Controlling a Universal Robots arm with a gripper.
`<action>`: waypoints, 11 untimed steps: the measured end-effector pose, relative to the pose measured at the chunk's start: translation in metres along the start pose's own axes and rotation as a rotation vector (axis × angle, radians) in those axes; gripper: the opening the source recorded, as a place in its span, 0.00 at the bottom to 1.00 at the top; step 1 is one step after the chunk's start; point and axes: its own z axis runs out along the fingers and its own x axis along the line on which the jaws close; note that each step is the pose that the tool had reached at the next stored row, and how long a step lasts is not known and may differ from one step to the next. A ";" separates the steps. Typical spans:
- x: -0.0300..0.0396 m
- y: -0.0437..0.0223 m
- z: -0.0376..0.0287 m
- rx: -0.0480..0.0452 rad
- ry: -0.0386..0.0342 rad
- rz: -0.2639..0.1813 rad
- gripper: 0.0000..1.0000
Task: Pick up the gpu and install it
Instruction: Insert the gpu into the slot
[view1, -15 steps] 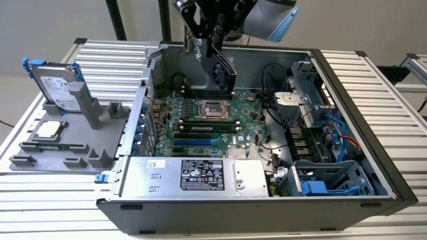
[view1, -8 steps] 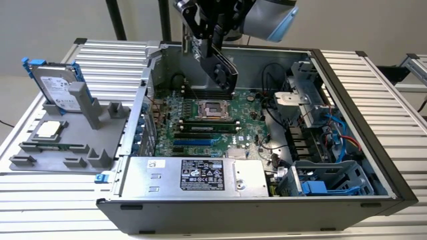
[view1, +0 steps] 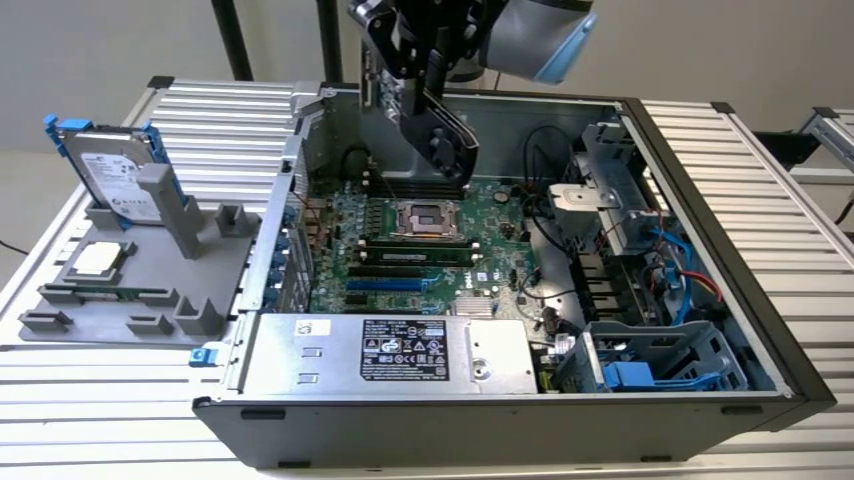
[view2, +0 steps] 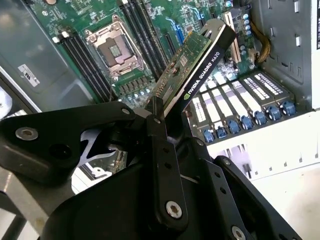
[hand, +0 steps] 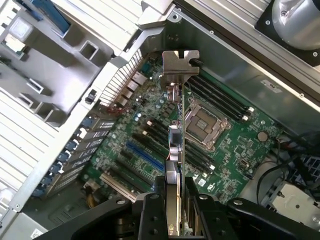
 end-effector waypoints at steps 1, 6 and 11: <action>0.0000 0.0000 -0.0001 0.0000 0.0004 -0.005 0.00; 0.0000 0.0000 -0.0003 0.0003 0.0025 -0.035 0.00; 0.0000 0.0000 -0.0004 0.0006 0.0053 -0.071 0.00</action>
